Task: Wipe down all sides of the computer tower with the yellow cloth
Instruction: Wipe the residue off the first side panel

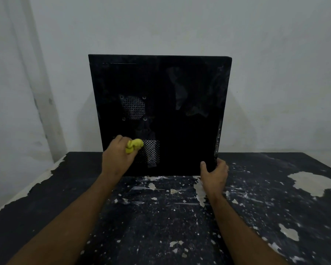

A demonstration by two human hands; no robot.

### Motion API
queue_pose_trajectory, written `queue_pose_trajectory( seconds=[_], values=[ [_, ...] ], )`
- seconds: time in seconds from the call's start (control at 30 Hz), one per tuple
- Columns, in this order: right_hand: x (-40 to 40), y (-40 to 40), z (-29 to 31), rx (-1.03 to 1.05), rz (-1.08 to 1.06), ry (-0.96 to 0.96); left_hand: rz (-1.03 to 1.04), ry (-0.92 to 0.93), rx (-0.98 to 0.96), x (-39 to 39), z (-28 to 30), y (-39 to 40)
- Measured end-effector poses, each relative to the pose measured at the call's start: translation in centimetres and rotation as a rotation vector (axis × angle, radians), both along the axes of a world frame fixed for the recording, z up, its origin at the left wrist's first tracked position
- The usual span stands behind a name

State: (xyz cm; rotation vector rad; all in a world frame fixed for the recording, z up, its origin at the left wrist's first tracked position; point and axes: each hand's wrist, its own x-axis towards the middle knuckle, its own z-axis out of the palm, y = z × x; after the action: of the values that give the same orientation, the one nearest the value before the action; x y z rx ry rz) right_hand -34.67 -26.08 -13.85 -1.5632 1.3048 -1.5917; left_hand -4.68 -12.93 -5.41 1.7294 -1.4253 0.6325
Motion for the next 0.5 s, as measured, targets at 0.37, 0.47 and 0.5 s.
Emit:
queue_pose_trajectory(
  seconds=[0.37, 0.47, 0.5],
  values=[
    [0.0, -0.5, -0.5, 0.007, 0.000, 0.002, -0.064, -0.025, 0.035, -0.3, 3.8, 0.2],
    [0.0, -0.6, -0.5, 0.008, 0.004, 0.002, -0.061, -0.058, 0.048, 0.1, 5.1, 0.2],
    [0.0, -0.6, -0.5, 0.011, 0.005, 0.002, -0.034, 0.037, -0.047, 0.1, 6.0, 0.3]
  ],
)
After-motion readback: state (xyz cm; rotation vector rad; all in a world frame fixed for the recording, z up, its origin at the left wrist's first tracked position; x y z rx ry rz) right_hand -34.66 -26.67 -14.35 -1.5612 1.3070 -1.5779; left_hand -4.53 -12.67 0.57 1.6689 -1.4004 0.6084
